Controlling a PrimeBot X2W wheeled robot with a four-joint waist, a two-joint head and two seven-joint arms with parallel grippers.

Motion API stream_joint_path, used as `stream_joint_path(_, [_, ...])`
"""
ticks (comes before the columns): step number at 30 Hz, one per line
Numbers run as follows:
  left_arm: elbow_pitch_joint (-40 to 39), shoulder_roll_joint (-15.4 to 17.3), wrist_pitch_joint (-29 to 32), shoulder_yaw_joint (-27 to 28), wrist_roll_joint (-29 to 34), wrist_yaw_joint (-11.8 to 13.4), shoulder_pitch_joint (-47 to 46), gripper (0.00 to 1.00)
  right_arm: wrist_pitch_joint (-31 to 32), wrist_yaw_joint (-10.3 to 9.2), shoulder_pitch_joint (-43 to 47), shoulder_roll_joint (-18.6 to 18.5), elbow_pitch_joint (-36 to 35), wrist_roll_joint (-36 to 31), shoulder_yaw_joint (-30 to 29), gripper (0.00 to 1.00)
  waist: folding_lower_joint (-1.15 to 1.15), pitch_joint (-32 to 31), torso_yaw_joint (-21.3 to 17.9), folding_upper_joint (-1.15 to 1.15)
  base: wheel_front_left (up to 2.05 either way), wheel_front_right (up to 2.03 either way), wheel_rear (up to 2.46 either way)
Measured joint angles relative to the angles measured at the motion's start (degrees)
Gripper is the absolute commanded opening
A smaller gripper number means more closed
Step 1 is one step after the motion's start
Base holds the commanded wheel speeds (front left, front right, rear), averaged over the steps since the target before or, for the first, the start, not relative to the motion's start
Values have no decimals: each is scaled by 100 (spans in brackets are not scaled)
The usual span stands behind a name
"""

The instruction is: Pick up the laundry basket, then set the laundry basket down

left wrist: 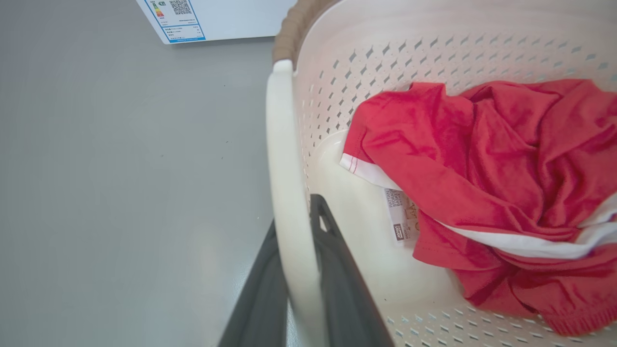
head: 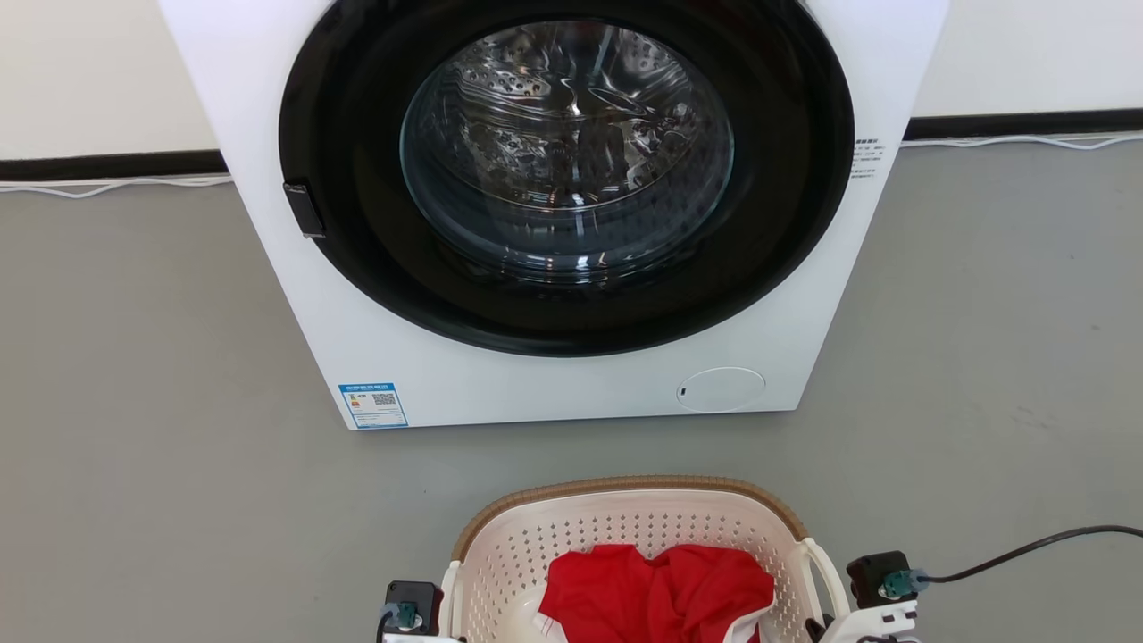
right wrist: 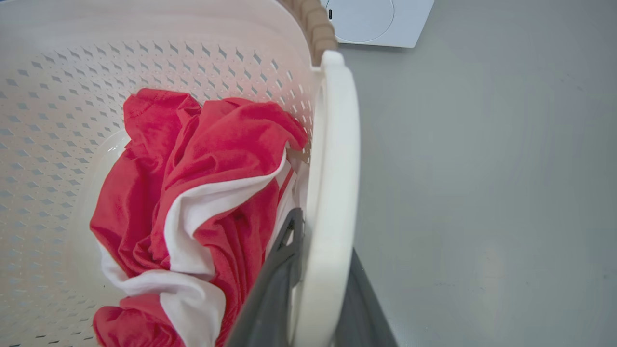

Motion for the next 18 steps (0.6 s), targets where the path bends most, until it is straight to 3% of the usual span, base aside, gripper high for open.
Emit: stream_joint_path(18, [57, 9, -2, -255, -294, 0, 1, 0, 76, -1, 106, -5, -78, 0, 24, 0, 0, -55, -58, 0, 0, 0, 0])
